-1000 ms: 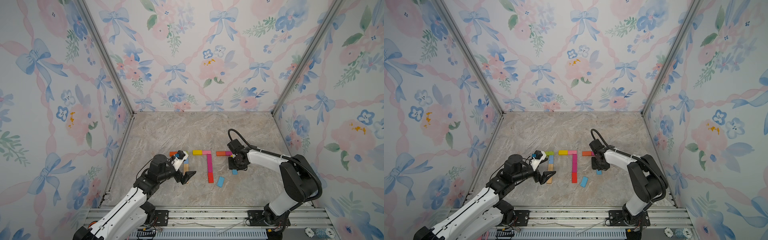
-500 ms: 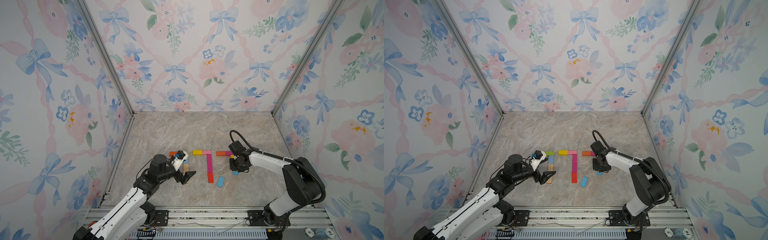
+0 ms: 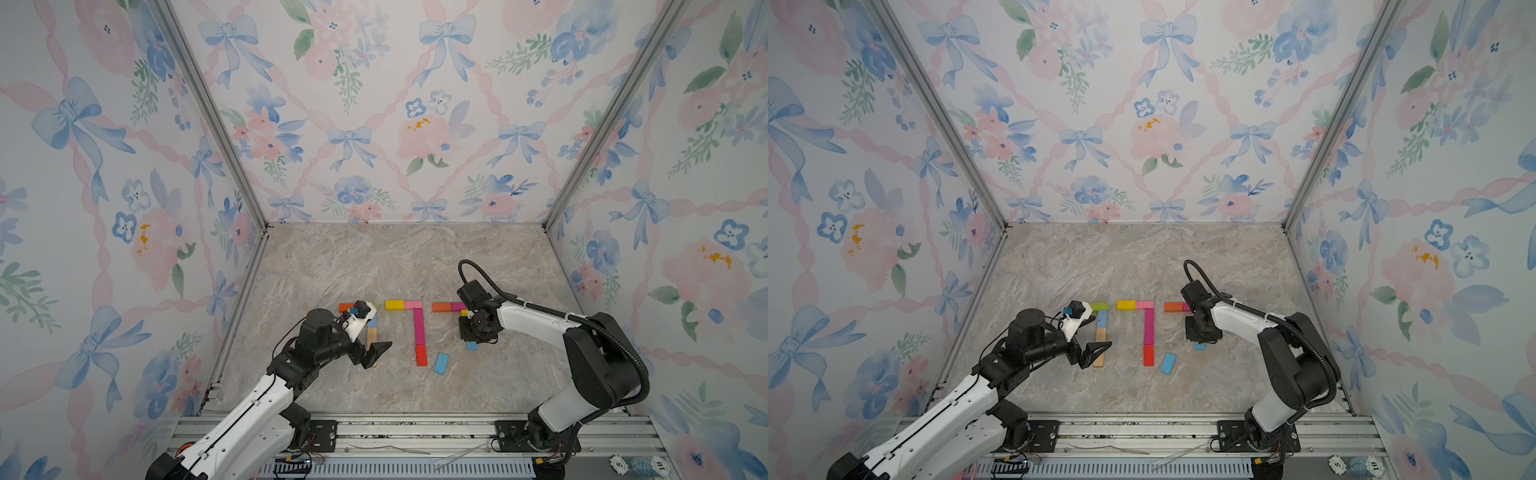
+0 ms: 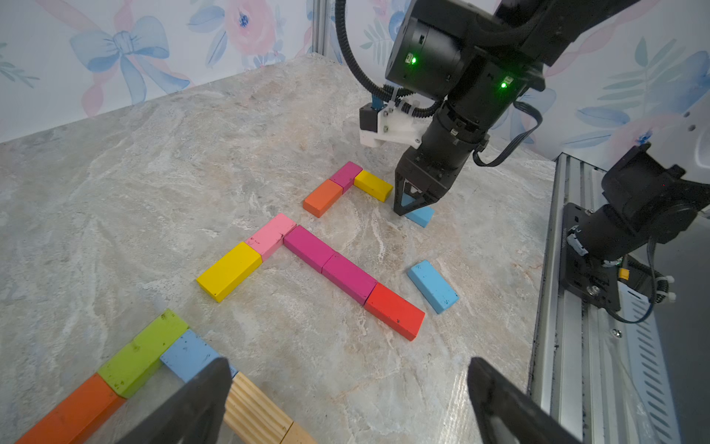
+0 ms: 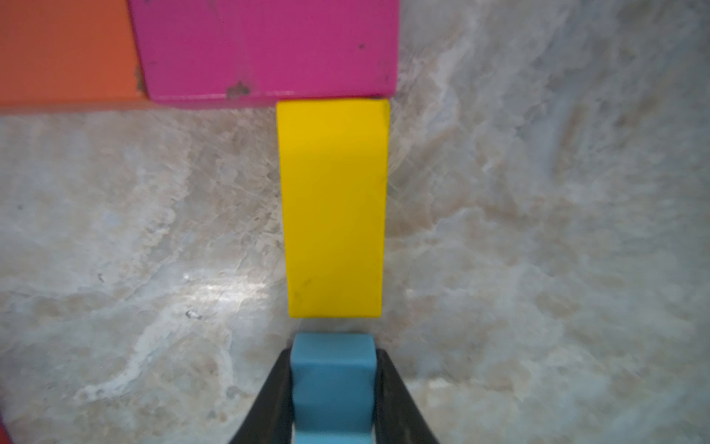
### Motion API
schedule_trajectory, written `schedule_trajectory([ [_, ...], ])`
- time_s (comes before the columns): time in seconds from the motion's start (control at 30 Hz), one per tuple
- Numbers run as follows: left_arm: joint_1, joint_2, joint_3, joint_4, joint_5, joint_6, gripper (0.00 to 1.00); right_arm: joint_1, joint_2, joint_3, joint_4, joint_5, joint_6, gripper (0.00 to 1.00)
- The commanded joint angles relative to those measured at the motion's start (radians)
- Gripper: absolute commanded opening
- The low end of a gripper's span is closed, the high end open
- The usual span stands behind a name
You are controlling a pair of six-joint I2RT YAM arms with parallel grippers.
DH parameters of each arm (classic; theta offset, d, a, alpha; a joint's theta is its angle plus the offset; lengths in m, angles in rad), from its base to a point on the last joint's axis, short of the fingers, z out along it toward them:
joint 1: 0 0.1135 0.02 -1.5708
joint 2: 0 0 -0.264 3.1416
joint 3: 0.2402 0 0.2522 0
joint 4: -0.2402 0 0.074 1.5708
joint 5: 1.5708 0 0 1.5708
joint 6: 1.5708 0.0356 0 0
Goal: Assemble the number 7 with building blocks
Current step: Assemble the building block at the center of the board.
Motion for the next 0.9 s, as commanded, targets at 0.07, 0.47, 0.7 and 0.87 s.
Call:
schedule_trajectory([
  [0.07, -0.004, 0.006, 0.003, -0.007, -0.006, 0.020, 0.98, -0.010, 0.023, 0.001, -0.047, 0.007, -0.017, 0.32],
  [0.47, -0.004, 0.005, 0.002, -0.010, -0.009, 0.021, 0.98, -0.012, 0.035, 0.030, -0.057, 0.012, -0.028, 0.32],
  [0.7, -0.003, 0.005, 0.003, -0.010, -0.011, 0.021, 0.98, -0.014, 0.035, 0.040, -0.057, 0.013, -0.031, 0.32],
  [0.87, -0.002, 0.006, 0.003, -0.009, -0.011, 0.021, 0.98, -0.016, 0.060, 0.045, -0.060, 0.009, -0.031, 0.47],
])
